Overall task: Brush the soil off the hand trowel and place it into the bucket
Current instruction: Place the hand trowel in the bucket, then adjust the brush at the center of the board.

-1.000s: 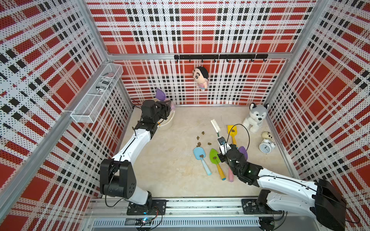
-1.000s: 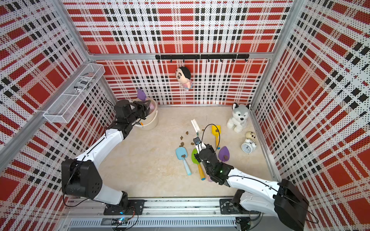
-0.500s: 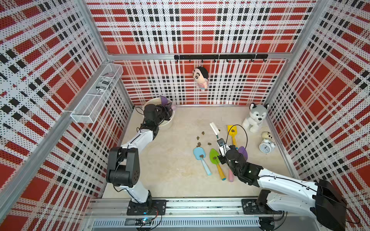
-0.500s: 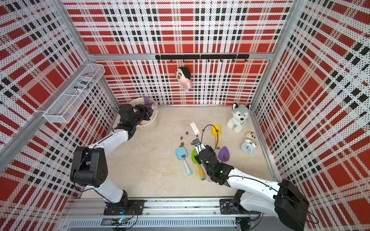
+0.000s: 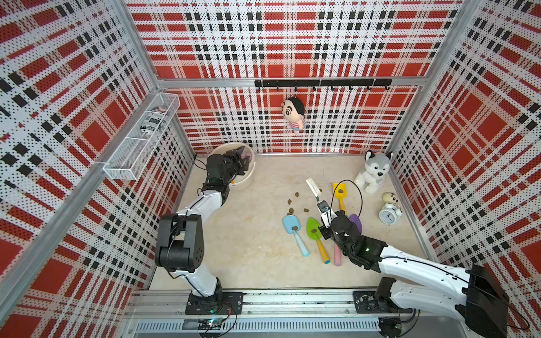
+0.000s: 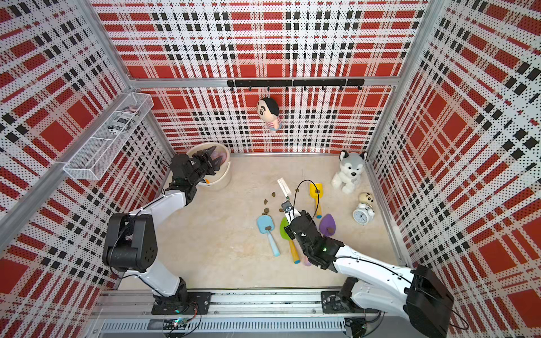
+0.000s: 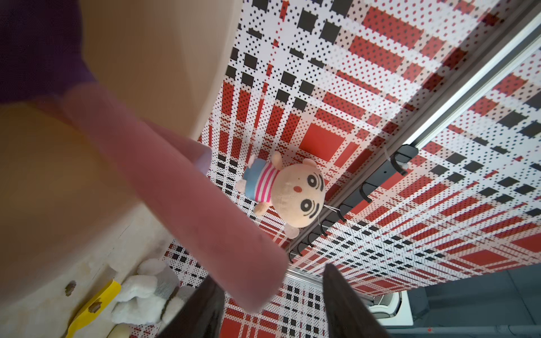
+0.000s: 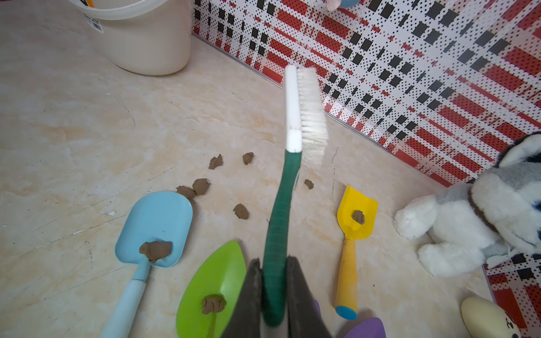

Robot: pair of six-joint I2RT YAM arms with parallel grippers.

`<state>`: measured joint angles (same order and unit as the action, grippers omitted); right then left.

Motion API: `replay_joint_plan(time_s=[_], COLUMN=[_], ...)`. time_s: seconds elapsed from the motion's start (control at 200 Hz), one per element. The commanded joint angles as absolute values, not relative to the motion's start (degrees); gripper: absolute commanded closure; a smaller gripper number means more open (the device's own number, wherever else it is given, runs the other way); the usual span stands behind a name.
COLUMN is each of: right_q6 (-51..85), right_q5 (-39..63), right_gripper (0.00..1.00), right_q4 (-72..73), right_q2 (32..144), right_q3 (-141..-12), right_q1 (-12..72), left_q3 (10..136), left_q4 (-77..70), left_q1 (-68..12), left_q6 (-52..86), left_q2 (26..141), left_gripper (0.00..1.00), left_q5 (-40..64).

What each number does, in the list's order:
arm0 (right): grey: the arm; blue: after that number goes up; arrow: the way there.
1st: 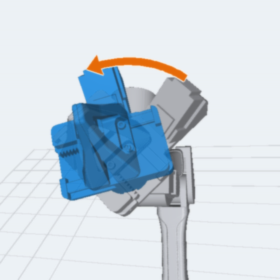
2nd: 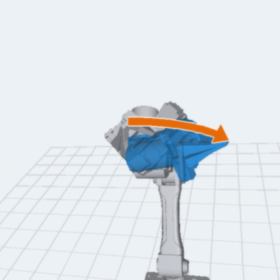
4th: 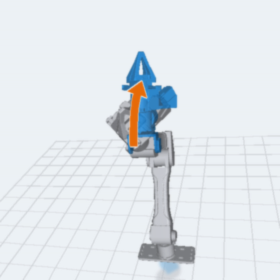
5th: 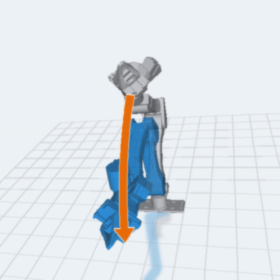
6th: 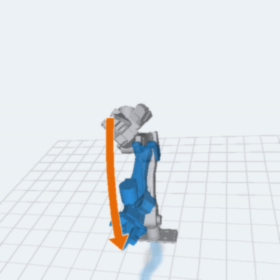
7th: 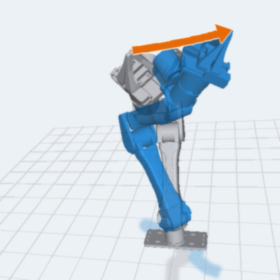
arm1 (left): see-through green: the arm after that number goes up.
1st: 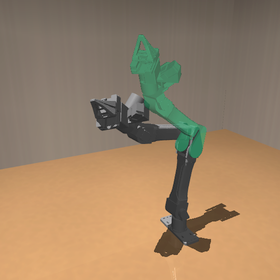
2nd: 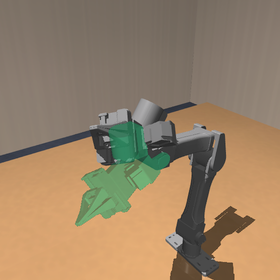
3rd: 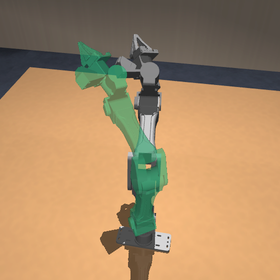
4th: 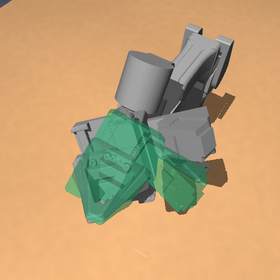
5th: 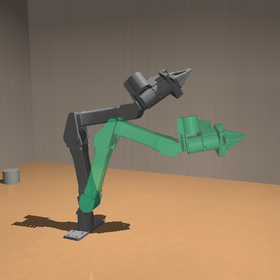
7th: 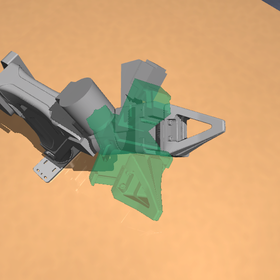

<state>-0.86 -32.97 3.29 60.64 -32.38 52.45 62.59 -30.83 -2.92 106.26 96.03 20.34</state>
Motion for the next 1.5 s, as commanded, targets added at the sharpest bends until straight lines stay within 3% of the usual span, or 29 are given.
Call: replay_joint_plan(time_s=[0.0,0.261,0.406,0.576,0.767,1.027,1.152,1.493], right_q6=[-1.32,3.7,11.36,23.1,30.33,36.28,37.26,37.66], right_q5=[-32.95,-32.17,-23.17,-9.47,0.3,1.73,0.97,0.59], right_gripper=[1.0,1.0,1.0,1.0,1.0,1.0,1.0,1.0], right_q4=[3.44,4.81,3.26,-1.32,-1.29,-0.88,-0.62,-2.39], right_q2=[61.73,59.66,57.09,57.16,58.12,57.04,57.01,54.72], right_q3=[-34.34,-34.12,-34.69,-37.34,-39.02,-38.52,-37.46,-35.64], right_q1=[53.08,53.0,48.9,40.08,34.33,31.09,30.5,30.16], left_q3=[61.72,64.55,65.98,64.62,57.39,45.7,42.92,51.81], left_q4=[-33.48,-25.24,-13.95,-4.32,-0.17,4.84,3.55,9.91], left_q1=[-1.98,-2.73,-6.83,-19.66,-37.26,-56.83,-63.74,-69.1], left_q6=[104.53,89.35,75.15,59.29,51.6,64.17,72.9,78.7], left_q2=[95.49,89.06,82.01,73.01,67.32,67.41,72.17,93.62], left_gripper=[0.44,0.46,0.46,0.46,0.47,0.45,0.45,0.41], left_q5=[19.78,17.0,9.78,-5.26,-22.33,-32.28,-31.95,-25.23])
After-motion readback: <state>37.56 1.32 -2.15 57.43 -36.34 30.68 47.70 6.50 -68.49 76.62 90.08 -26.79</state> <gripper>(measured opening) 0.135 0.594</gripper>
